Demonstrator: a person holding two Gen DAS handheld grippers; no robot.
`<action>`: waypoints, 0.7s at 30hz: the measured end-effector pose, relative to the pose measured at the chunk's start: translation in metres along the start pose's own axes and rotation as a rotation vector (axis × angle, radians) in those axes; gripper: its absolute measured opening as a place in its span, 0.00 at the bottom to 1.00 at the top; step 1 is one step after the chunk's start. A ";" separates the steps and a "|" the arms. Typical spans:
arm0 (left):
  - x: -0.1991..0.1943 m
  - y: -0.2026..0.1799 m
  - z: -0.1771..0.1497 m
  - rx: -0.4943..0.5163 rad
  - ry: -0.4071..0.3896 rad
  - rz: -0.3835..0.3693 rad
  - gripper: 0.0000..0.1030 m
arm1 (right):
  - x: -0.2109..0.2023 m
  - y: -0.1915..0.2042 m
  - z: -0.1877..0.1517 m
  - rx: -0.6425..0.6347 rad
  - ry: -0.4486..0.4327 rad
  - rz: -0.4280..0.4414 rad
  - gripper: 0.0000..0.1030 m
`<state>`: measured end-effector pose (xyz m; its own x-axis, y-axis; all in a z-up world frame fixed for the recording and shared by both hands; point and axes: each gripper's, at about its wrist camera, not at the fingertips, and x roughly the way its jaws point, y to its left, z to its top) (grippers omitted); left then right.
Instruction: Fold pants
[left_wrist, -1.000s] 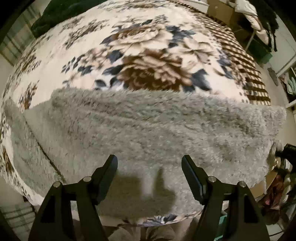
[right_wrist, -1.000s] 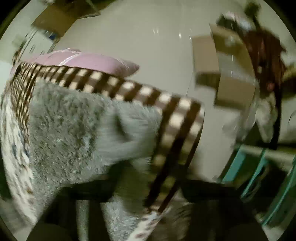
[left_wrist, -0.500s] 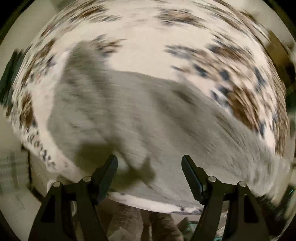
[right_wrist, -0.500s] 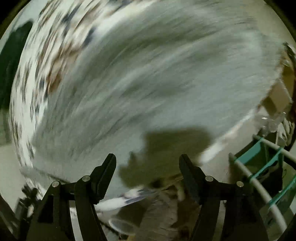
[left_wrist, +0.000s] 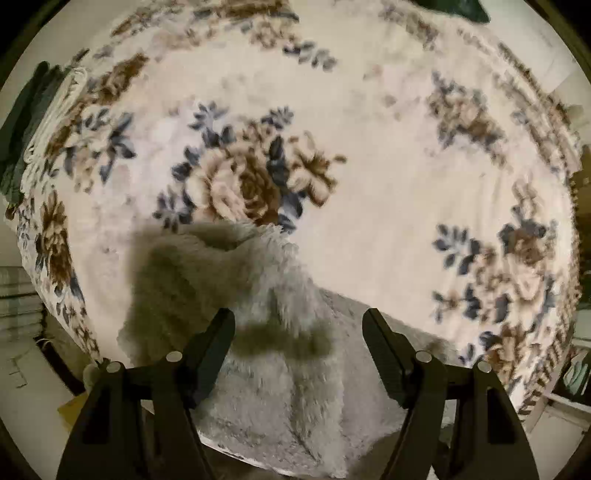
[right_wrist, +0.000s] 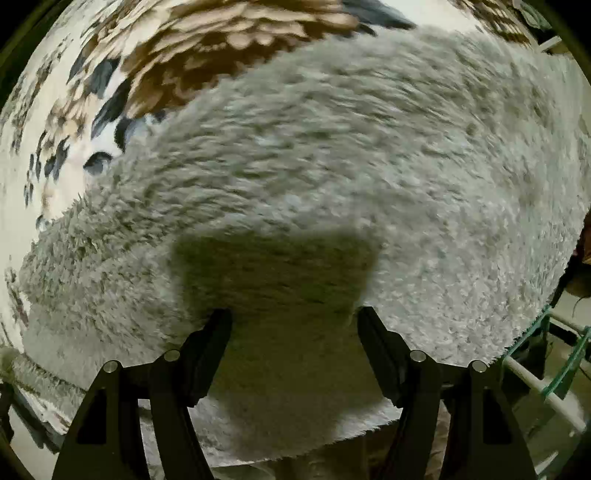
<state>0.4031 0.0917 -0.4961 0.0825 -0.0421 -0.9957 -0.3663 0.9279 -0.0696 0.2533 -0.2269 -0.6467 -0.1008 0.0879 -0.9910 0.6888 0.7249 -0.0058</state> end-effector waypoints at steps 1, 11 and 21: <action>0.008 0.002 0.003 -0.004 0.012 -0.003 0.67 | 0.000 0.005 -0.001 -0.004 0.000 -0.007 0.71; -0.013 0.098 -0.036 -0.106 -0.102 -0.157 0.05 | -0.001 0.034 -0.054 -0.057 0.024 -0.025 0.71; 0.030 0.201 -0.108 -0.229 -0.007 -0.138 0.05 | -0.022 0.001 -0.126 -0.040 0.035 0.036 0.71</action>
<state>0.2323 0.2369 -0.5463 0.1522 -0.1590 -0.9755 -0.5510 0.8057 -0.2173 0.1663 -0.1420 -0.6086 -0.1021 0.1372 -0.9853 0.6635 0.7473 0.0353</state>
